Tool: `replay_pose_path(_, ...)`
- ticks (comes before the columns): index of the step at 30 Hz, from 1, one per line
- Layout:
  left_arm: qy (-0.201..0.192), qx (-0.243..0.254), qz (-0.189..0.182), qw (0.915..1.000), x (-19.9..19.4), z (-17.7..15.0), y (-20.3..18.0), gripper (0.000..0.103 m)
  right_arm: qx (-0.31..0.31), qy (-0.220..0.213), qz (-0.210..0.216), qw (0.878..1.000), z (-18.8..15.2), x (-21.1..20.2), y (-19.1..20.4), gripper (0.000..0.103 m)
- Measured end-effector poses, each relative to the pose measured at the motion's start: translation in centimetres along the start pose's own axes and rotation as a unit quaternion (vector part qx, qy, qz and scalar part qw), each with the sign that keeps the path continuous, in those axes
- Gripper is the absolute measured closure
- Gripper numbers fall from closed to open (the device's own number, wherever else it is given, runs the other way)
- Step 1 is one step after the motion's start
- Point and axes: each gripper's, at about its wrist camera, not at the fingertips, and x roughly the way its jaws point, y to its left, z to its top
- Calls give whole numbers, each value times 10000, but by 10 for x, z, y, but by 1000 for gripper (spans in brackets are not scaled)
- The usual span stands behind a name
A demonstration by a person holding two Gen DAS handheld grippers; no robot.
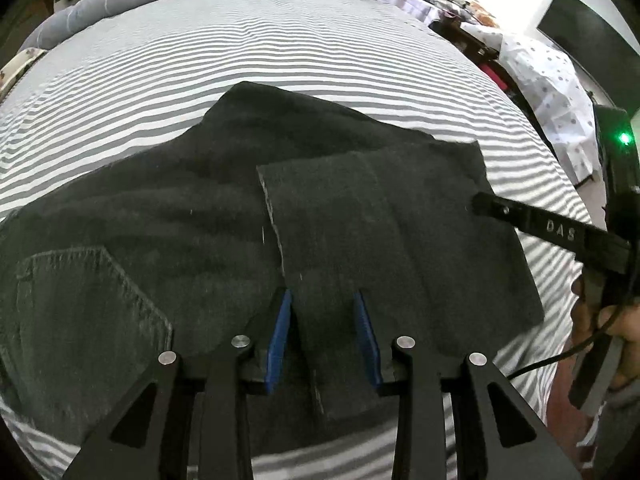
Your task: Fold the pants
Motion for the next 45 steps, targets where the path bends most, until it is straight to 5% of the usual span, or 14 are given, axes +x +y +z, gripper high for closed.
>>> replay_pose_path(12,226,491,241,9982,-1,-44,-11,68,159,138,33,9998,-79,-34,2,70)
replay_pose_path(17,221,433,222,9986,3,-42,-6,68,200,205,38,9996,-87,-25,5,69)
replay_pose_path(24,246,256,34,9994,-10,-40,6,67,36,271,-19,9996,-79,-18,15,54)
replay_pose_path(28,94,-106,-174,9997,-40,-37,33,64,111,283,-60,9995,-77,-18,17,51)
replay_pose_path(35,-297,-892,-22,9956,-95,-44,109,52,-52,147,-262,9995,-74,-29,33,47)
replay_pose_path(45,-628,-2048,382,9760,-139,-75,222,43,-265,-139,-254,9992,-75,-51,67,36)
